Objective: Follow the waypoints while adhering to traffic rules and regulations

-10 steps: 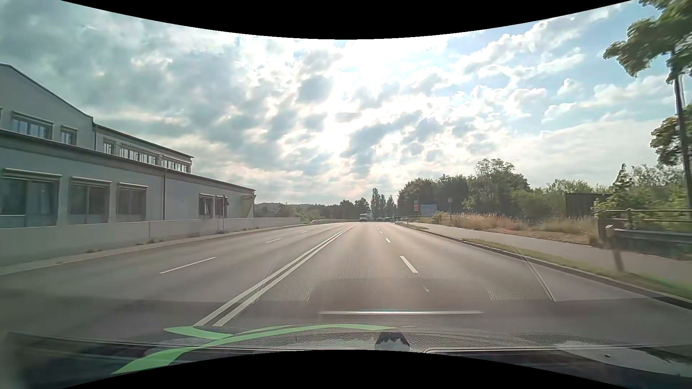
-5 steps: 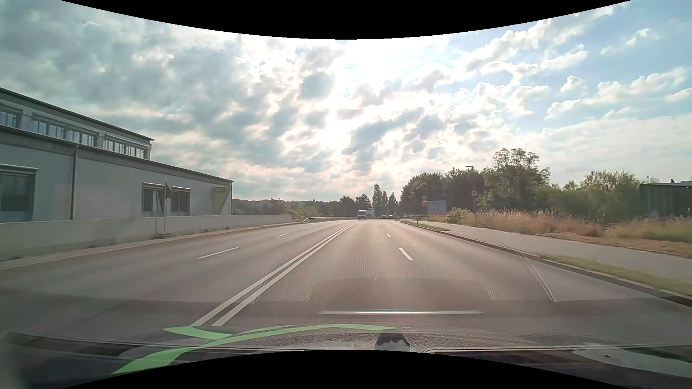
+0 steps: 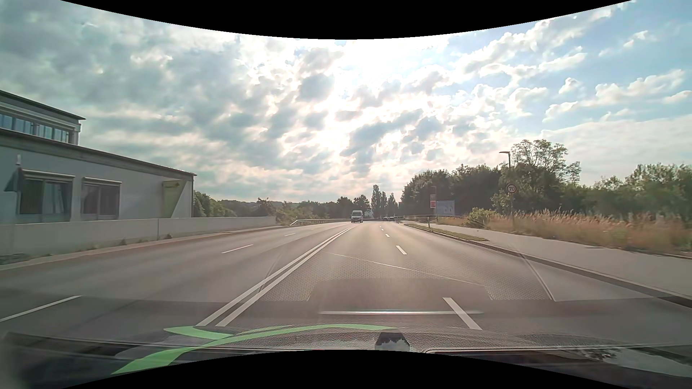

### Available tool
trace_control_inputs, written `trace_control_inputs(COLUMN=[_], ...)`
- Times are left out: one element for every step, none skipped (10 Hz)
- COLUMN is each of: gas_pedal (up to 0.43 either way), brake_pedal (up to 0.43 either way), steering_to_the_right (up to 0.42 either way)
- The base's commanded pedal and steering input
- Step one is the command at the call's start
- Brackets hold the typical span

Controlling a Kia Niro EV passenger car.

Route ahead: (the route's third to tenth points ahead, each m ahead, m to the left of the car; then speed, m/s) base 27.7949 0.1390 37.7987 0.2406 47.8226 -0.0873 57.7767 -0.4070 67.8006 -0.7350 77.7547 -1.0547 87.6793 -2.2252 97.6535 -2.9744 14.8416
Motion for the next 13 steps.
trace_control_inputs(gas_pedal=[0.220,0.220,0.220,0.220,0.228,0.228,0.228,0.228,0.228,0.228,0.220,0.220,0.220], brake_pedal=[0.000,0.000,0.000,0.000,0.000,0.000,0.000,0.000,0.000,0.000,0.000,0.000,0.000], steering_to_the_right=[0.001,0.002,0.002,0.000,0.000,0.000,0.000,0.000,0.000,0.000,0.000,0.000,0.000])
